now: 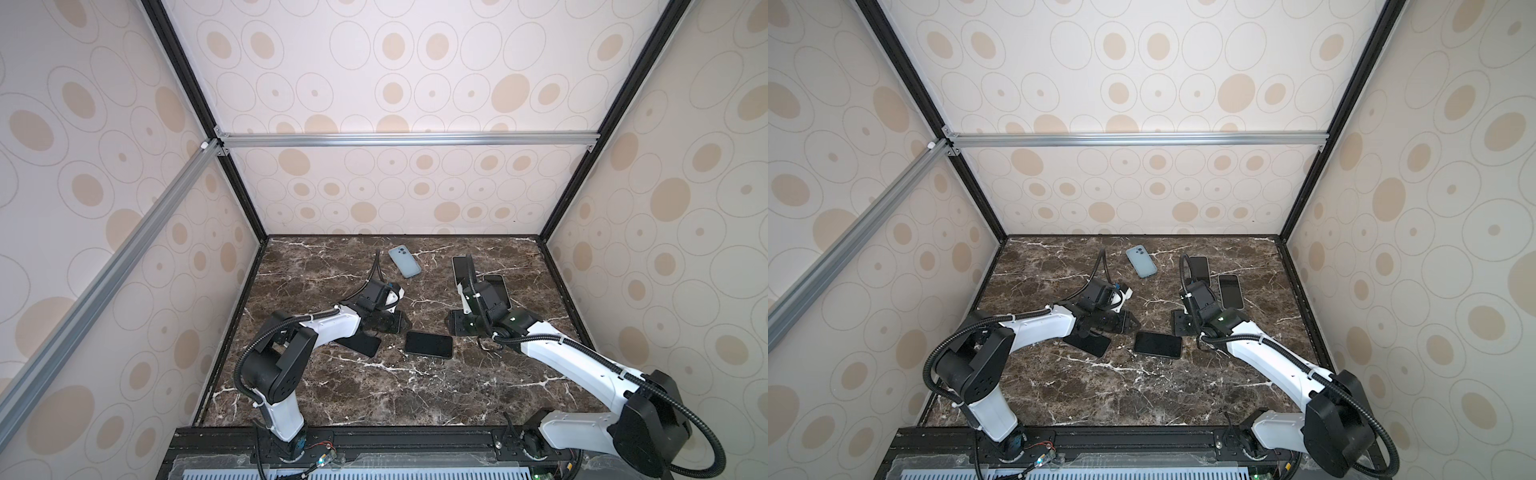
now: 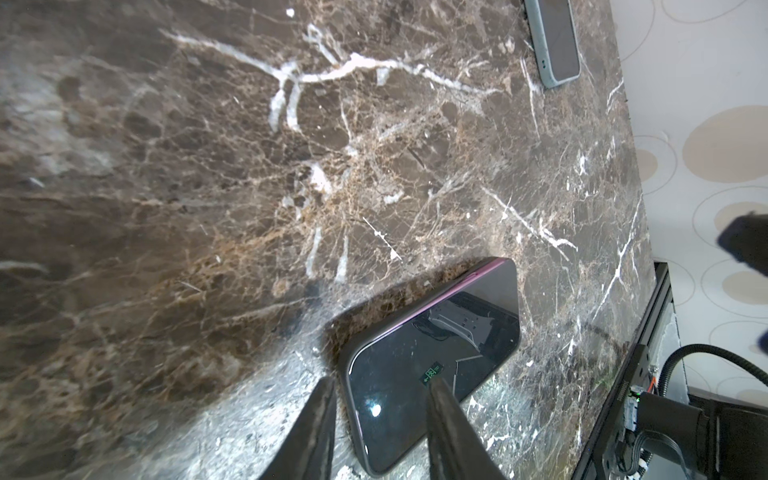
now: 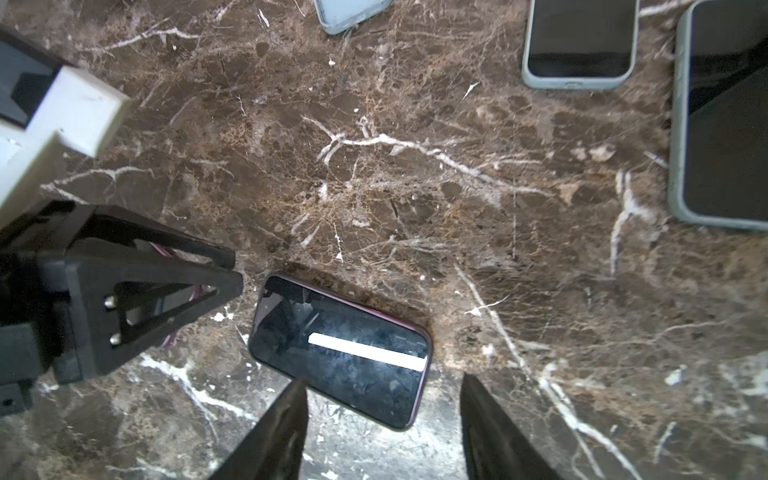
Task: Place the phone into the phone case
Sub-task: 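Open the right gripper and lift it off the phone, then lower the right gripper back onto the phone's far edge and press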
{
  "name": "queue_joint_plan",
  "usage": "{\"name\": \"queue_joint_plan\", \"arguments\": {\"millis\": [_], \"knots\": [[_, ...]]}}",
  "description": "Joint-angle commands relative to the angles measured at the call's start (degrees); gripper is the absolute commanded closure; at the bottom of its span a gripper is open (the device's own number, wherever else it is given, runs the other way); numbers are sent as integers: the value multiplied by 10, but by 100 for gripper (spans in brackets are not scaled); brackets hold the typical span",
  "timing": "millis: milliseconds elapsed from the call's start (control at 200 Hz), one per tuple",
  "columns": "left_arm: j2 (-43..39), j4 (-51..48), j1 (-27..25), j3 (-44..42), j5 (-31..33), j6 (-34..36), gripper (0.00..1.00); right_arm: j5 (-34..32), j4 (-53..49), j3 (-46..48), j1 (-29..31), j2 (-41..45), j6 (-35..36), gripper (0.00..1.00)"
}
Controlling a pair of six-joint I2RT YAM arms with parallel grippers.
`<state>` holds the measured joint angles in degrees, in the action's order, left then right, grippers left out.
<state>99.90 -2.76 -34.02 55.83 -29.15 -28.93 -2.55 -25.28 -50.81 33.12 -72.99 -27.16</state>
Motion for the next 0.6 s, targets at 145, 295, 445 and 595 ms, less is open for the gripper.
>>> {"name": "queue_joint_plan", "arguments": {"millis": [145, 295, 445, 595], "knots": [[4, -14, 0, 2, -32, 10, 61, 66, -19, -2, -28, -30, -17, 34], [9, -16, 0, 1, -28, 11, 62, 112, -11, 6, -47, -57, -20, 49], [17, -18, 0, 2, -27, 11, 63, 134, -1, 8, -48, -92, -19, 60], [24, -21, 0, 3, -26, 14, 63, 131, 8, 11, -50, -119, -15, 65]]}}
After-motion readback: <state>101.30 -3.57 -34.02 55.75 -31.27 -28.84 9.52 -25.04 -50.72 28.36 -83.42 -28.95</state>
